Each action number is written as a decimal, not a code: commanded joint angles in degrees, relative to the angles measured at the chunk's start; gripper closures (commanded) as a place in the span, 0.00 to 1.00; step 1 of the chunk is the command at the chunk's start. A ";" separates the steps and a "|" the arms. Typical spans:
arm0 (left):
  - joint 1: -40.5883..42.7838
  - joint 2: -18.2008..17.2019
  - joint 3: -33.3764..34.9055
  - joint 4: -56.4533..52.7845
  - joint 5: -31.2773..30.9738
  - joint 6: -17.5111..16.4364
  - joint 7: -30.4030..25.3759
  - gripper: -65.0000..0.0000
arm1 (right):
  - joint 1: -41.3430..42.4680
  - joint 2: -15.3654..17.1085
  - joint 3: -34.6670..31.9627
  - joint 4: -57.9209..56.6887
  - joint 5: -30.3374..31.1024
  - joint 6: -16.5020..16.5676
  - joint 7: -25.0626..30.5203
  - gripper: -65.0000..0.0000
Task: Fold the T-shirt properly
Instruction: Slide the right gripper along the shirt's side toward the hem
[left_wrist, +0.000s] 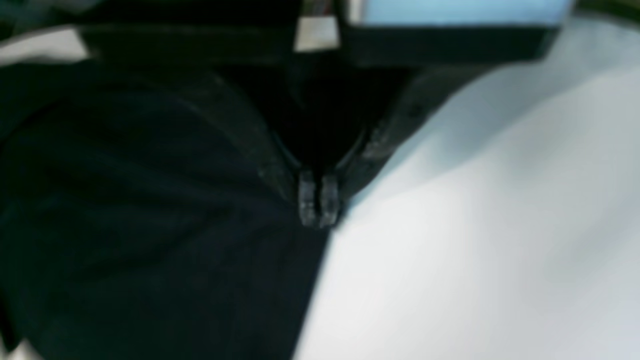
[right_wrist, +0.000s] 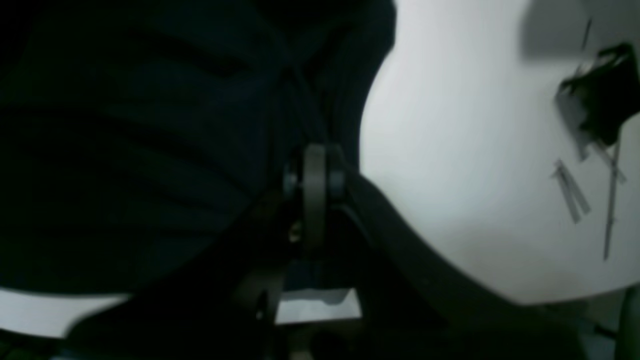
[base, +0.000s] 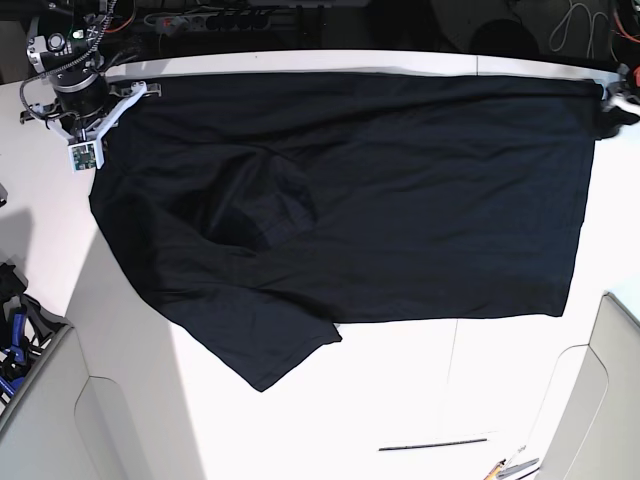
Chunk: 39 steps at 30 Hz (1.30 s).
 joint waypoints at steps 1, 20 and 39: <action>-0.26 -1.53 -1.77 0.61 -3.67 -0.45 0.00 1.00 | -0.13 0.48 0.17 1.90 -0.31 -0.24 1.84 1.00; -4.81 -2.12 -5.99 1.11 -20.72 -0.45 9.84 0.69 | 17.38 0.42 0.17 1.36 -0.85 -1.51 2.25 0.64; -9.01 -2.12 -5.97 1.25 -17.62 -0.45 11.15 0.65 | 46.93 0.52 3.34 -39.67 12.04 9.68 3.98 0.58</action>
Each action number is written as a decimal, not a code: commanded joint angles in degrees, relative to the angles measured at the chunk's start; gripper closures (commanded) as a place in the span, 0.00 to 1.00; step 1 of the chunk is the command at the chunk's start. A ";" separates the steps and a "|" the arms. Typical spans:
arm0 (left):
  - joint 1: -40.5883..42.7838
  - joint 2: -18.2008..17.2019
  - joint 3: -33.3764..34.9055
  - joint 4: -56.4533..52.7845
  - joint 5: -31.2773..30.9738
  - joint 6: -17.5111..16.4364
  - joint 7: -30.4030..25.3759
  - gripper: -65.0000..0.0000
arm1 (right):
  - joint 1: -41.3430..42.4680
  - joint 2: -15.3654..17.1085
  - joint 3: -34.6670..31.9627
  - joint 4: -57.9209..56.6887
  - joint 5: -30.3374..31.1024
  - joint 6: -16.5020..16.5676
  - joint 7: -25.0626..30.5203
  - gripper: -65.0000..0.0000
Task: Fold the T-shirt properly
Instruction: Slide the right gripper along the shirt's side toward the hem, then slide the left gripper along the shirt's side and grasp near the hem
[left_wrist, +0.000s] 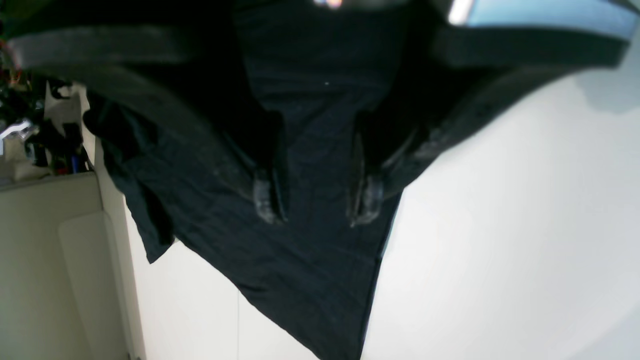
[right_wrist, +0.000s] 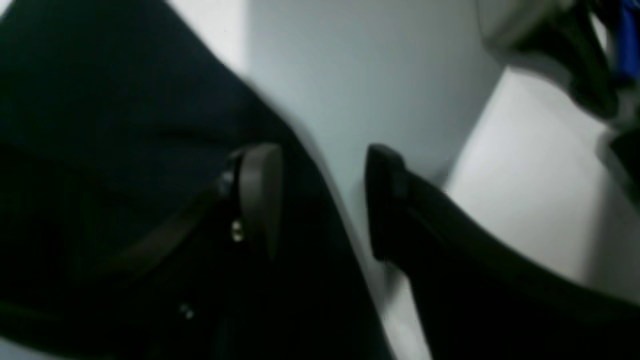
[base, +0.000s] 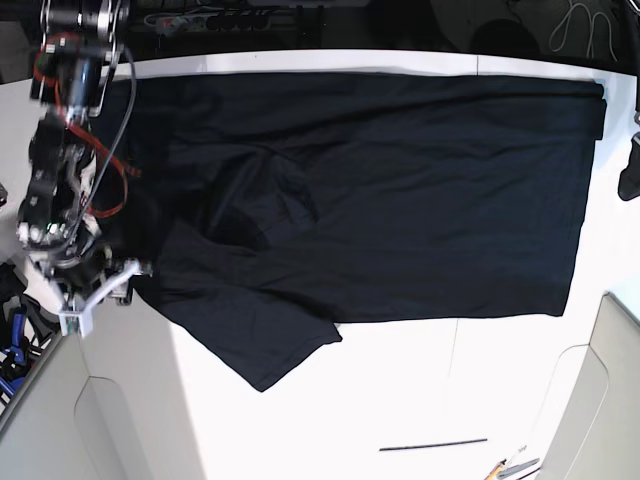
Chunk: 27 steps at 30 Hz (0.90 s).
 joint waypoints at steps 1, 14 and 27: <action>-0.26 -1.53 -0.52 0.92 -1.33 -0.54 -0.96 0.65 | 3.08 0.72 0.90 -1.29 1.40 0.96 1.09 0.58; -0.28 -1.51 -0.52 0.92 -1.18 -0.54 -1.29 0.65 | 13.38 5.40 1.90 -25.62 6.58 9.29 -4.24 0.58; -0.26 -1.51 -0.52 0.92 -1.18 -0.54 -1.62 0.65 | 10.03 3.96 1.79 -26.69 13.40 13.51 -5.07 0.63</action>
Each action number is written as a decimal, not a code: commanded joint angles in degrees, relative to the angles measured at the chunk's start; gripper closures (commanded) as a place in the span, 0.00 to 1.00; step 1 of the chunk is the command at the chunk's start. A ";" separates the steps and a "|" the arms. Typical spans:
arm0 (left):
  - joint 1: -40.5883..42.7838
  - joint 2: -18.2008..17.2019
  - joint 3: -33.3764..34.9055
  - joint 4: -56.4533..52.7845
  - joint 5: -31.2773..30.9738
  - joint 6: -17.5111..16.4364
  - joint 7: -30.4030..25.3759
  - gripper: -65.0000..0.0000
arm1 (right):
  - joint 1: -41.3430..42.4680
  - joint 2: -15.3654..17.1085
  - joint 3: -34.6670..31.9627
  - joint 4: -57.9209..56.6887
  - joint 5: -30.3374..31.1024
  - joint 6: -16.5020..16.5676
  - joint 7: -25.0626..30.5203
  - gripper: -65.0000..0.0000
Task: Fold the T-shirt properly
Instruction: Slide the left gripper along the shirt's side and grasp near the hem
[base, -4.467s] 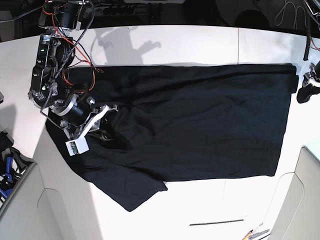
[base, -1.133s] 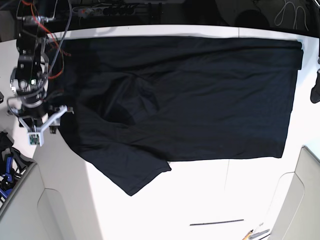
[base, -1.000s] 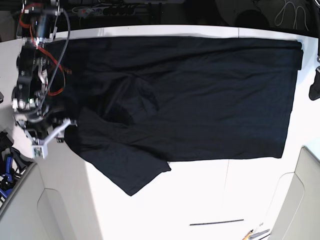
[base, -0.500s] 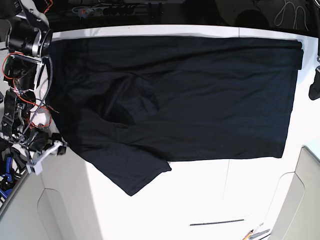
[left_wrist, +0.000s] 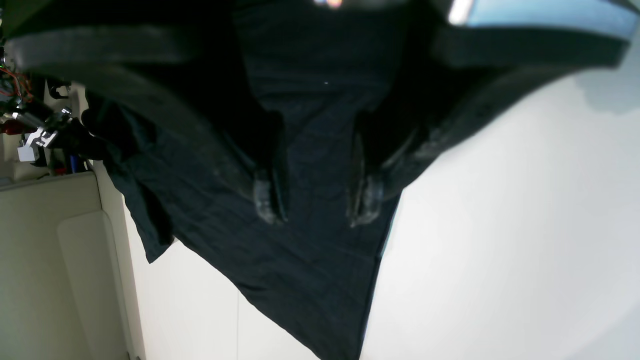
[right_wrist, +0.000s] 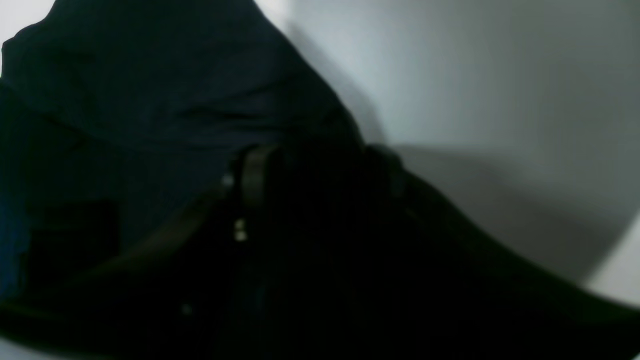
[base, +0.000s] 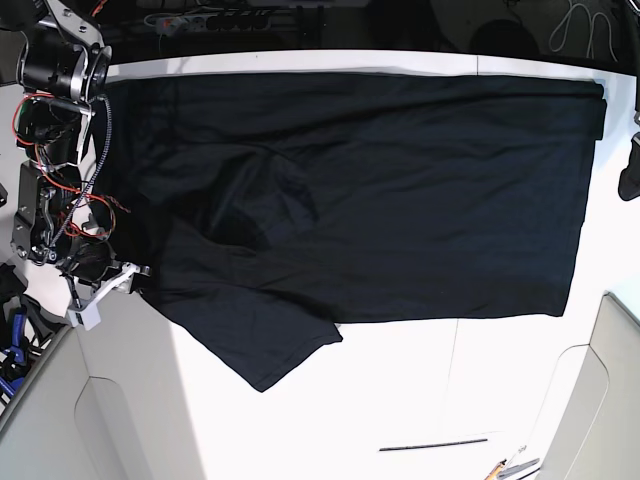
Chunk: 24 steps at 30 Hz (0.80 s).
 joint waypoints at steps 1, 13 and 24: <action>-0.28 -1.55 -0.52 0.92 -1.38 -0.54 -1.20 0.65 | 0.74 0.48 0.09 0.52 -0.17 0.00 -1.03 0.68; -0.31 -1.55 -0.46 0.92 -1.36 -0.54 -2.34 0.65 | 0.74 0.48 0.09 0.52 -0.17 -0.02 1.16 1.00; -8.92 -3.06 4.26 0.92 13.49 -0.54 -12.57 0.64 | 0.74 0.46 0.09 0.52 1.95 -0.02 1.75 1.00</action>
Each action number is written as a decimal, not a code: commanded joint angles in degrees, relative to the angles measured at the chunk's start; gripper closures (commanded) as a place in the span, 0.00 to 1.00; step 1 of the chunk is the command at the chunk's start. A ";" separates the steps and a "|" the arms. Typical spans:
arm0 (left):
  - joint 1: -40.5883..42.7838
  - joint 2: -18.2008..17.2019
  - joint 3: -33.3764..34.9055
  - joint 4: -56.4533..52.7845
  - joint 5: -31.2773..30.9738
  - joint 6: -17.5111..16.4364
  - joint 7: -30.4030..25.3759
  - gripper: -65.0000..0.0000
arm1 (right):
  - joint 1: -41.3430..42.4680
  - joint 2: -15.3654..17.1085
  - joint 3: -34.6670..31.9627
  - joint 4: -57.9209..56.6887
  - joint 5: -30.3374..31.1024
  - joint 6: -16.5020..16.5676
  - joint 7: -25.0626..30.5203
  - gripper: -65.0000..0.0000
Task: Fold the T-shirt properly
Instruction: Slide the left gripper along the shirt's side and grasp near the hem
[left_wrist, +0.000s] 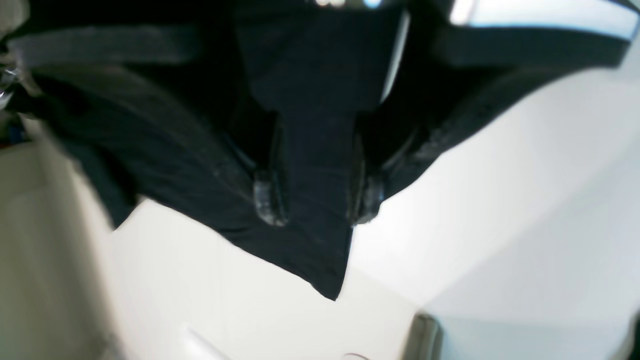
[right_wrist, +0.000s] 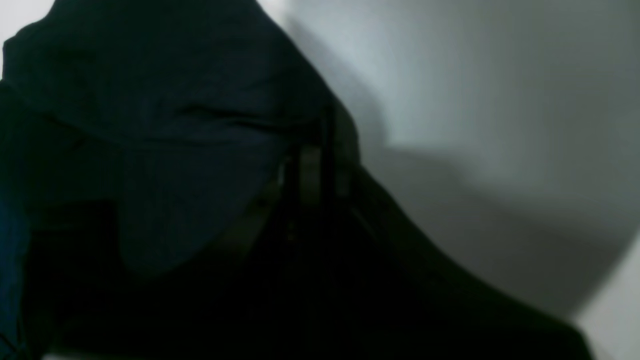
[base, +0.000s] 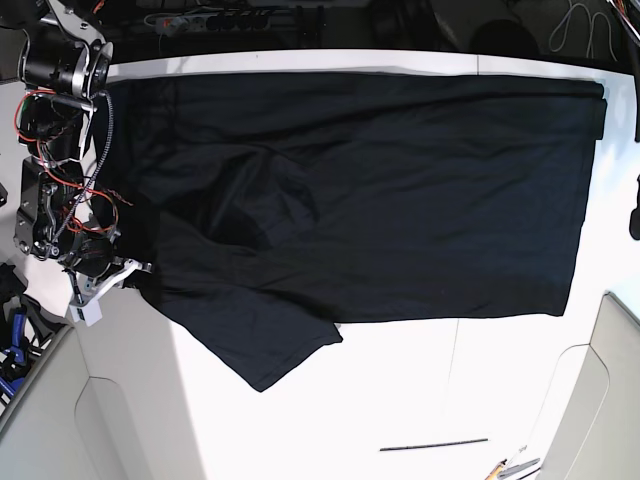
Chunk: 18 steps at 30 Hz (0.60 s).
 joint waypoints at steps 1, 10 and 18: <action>-1.27 -1.99 1.60 0.87 1.53 -0.52 -3.23 0.60 | 1.29 0.61 0.11 0.57 0.28 0.02 0.35 1.00; -15.30 -4.55 23.74 -1.57 30.23 6.01 -18.58 0.52 | 1.27 0.63 0.11 0.57 0.26 0.02 0.31 1.00; -33.16 -4.52 34.34 -23.06 33.31 11.43 -20.15 0.52 | 1.27 0.63 0.11 0.57 0.26 0.02 0.31 1.00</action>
